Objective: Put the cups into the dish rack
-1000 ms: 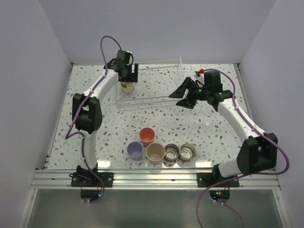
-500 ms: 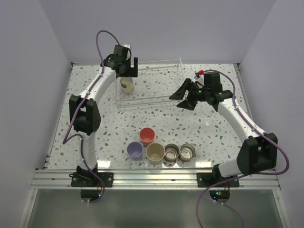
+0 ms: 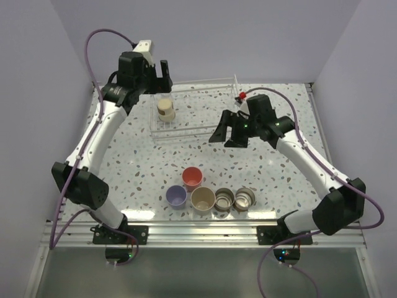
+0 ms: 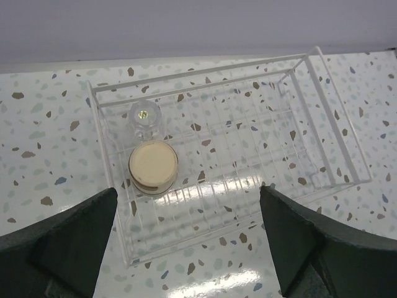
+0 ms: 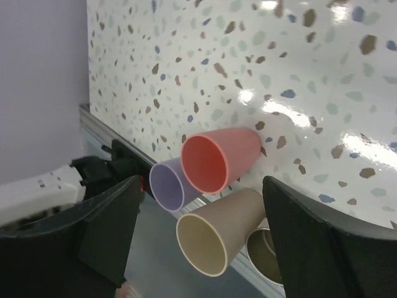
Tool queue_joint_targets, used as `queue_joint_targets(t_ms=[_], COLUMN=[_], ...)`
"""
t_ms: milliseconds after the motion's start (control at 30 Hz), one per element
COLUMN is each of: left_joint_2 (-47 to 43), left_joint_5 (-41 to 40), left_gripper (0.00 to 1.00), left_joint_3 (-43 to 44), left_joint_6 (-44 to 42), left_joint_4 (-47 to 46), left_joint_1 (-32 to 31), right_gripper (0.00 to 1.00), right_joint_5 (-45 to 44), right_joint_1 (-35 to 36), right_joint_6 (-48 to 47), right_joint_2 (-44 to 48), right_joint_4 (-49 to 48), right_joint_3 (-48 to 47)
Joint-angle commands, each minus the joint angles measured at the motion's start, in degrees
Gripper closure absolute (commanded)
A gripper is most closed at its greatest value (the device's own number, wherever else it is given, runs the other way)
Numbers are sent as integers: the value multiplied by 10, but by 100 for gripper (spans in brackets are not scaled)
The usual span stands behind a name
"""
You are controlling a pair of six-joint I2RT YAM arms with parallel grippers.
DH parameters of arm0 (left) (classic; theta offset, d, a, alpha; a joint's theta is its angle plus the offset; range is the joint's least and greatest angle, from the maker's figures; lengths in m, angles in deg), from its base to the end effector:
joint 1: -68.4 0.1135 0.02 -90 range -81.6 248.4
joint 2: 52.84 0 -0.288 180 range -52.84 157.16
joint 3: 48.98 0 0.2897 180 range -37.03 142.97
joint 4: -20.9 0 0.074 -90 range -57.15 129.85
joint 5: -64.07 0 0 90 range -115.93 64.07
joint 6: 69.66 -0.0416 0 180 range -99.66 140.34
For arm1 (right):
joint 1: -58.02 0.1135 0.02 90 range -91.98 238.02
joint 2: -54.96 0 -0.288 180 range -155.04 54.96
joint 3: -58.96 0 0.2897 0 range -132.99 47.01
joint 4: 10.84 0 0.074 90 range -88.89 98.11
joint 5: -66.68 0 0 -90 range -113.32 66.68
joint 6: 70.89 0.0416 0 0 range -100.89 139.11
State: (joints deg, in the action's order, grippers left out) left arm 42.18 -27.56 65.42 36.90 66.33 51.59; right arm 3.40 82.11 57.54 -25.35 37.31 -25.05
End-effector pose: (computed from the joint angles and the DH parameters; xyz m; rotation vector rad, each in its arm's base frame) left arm 0.4046 -0.1210 0.4458 -0.0137 2.0418 -0.3381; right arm 0.3027 0.1558 0.3382 0.0645 2.5039 1.0490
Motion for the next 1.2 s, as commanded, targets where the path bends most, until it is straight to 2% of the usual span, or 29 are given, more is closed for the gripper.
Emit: queue_joint_targets(t_ms=[0,67,167,300,400,467,600,733,767,867,1033,1167], left_joint_2=[-70,-136,-225,-302,-317,-303,-319,-339,-339,-332,-341,-337], left_joint_5=[3,-38,-62,-69,-7,14,60,99,112,162,162,153], left_gripper=[0,0,0,0,0,0,1,1,0,0,0,0], left_joint_3=[-44,-114,-222,-324,-324,-310,-350,-385,-387,-391,-402,-394], left_joint_6=[26,40,43,72,114,113,115,120,127,135,138,124], left_joint_4=[-63,-99,-205,-256,-226,-174,-161,-170,-172,-173,-172,-161], left_joint_1=[4,4,7,19,55,59,59,59,58,55,51,51], right_gripper=[17,15,15,15,16,17,18,19,23,26,31,35], right_joint_5=[-109,-151,-221,-266,-286,-287,-275,-269,-257,-250,-251,-242], right_joint_1=[88,120,182,230,234,237,240,241,242,242,244,260], right_joint_6=[-99,-107,-132,-151,-146,-150,-161,-160,-158,-145,-108,-121], right_joint_2=[16,11,-3,-18,-37,-45,-49,-57,-62,-76,-92,-122], right_joint_4=[72,84,104,119,161,202,236,222,206,179,140,142], right_joint_3=[-79,-85,-95,-118,-156,-191,-190,-155,-148,-145,-131,-129])
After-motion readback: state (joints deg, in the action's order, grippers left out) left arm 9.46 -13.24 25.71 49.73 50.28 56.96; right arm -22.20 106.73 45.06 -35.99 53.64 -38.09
